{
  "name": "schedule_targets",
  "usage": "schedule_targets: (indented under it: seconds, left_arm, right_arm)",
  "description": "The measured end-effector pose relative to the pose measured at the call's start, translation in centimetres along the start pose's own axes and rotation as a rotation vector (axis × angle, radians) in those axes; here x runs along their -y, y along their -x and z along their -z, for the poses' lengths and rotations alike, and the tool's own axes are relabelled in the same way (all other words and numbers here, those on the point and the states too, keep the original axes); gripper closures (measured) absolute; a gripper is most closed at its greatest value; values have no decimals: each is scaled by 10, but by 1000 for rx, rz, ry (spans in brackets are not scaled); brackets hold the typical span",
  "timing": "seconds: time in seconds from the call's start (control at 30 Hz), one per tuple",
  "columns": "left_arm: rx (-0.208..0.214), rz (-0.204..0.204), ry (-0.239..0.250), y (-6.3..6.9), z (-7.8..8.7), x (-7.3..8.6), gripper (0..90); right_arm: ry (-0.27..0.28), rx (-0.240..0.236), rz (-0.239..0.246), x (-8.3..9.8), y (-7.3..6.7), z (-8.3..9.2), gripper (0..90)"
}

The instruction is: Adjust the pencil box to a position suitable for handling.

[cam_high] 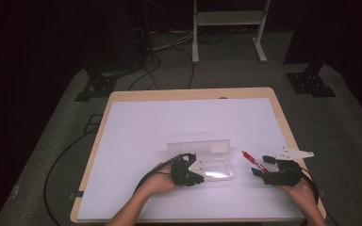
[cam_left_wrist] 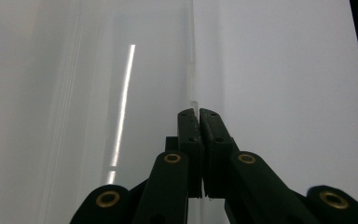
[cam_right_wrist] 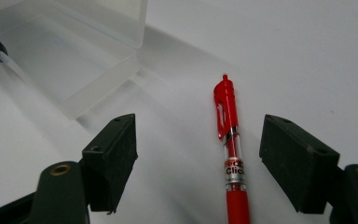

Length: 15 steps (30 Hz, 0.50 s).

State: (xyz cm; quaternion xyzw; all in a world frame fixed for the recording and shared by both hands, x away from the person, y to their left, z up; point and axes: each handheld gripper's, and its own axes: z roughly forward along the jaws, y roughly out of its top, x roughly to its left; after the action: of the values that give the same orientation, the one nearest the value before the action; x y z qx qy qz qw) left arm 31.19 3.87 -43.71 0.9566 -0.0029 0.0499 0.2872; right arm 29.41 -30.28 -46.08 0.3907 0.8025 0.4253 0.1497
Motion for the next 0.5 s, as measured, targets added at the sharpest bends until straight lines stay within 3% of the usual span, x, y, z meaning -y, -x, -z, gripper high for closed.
schedule_targets:
  seconds: [0.5]
  left_arm:
    - [24,8,4,2,-6,2,864]
  right_arm:
    - [-23,9,4,2,0,-3,267]
